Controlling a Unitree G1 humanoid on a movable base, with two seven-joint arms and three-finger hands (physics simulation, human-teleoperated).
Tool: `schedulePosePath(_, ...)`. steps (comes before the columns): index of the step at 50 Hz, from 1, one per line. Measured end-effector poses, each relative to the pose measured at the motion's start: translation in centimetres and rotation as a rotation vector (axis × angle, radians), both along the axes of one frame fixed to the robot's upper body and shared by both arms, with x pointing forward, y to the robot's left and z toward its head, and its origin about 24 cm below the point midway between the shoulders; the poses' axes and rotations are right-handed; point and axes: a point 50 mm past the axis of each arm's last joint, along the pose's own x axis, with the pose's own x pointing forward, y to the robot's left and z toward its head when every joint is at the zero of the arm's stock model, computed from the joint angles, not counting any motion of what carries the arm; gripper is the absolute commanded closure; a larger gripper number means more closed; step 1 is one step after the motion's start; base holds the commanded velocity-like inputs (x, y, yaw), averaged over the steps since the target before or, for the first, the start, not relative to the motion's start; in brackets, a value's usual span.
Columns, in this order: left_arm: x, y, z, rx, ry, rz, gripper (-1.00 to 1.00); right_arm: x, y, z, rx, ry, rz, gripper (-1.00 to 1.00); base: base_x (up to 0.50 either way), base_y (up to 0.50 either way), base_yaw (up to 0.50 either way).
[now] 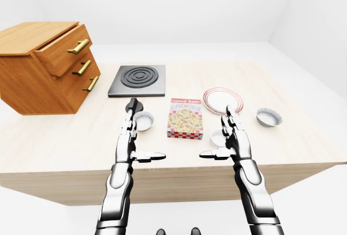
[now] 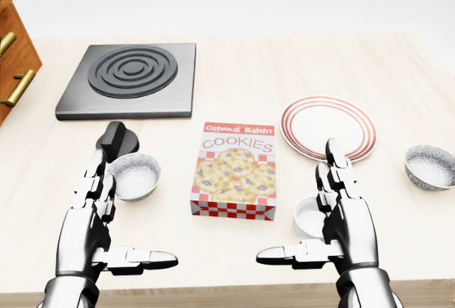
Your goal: Pick the akita bowl next to the plate and place it on the plate.
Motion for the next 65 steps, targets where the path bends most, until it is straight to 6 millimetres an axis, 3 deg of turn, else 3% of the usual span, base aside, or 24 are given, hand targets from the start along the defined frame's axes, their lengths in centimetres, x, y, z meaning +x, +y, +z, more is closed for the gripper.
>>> schedulePosePath(33, -0.01, -0.02, -0.03, 0.000, 0.001, -0.001, -1.00, -0.02, -0.01, -0.04, -0.003, 0.000, 0.000, -1.00, 0.00, -0.22, 0.00)
schedulePosePath(65, 0.00, -0.02, 0.04, 0.000, 0.003, 0.001, -1.00, 0.32, 0.35, -0.08, -0.034, 0.004, 0.004, -1.00, 0.00, 0.00, 0.00)
